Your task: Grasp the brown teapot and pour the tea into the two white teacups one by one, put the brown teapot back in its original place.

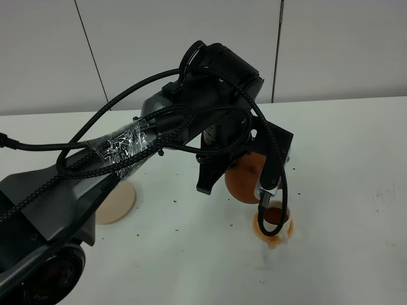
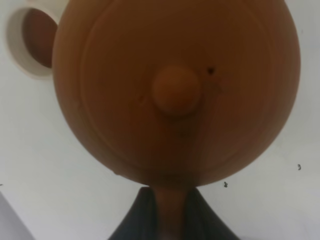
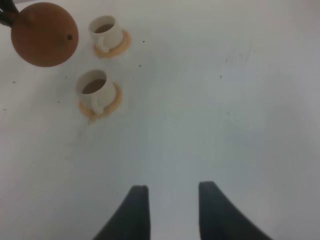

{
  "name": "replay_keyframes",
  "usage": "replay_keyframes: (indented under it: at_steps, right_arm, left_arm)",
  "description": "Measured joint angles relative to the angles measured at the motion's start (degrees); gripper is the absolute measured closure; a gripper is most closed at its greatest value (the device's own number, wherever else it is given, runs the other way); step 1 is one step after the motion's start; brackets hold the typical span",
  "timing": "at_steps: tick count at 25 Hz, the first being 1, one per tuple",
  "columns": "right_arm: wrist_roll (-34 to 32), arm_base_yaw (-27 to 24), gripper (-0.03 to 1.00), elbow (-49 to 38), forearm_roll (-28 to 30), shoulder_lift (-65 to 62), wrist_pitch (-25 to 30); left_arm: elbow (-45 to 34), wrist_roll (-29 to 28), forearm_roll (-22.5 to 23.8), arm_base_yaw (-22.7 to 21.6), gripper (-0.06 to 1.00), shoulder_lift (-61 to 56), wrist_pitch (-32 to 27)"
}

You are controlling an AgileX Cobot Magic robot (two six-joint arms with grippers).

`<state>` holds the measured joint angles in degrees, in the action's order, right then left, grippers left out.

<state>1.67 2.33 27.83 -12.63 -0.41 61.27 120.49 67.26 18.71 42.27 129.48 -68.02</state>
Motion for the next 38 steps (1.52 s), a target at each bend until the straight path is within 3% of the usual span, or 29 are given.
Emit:
replay_keyframes:
  at_steps: [21, 27, 38]
  right_arm:
    - [0.00, 0.00, 0.73, 0.00, 0.00, 0.00, 0.00]
    - [0.00, 0.00, 0.73, 0.00, 0.00, 0.00, 0.00]
    - [0.00, 0.00, 0.73, 0.00, 0.00, 0.00, 0.00]
  left_arm:
    - [-3.45, -3.41, -0.35, -1.09, 0.78, -2.58, 0.00]
    - [-11.24, -5.67, 0.10, -2.40, 0.78, -7.47, 0.04]
    - [-27.58, -13.95, -0.54, -10.71, 0.78, -19.11, 0.04]
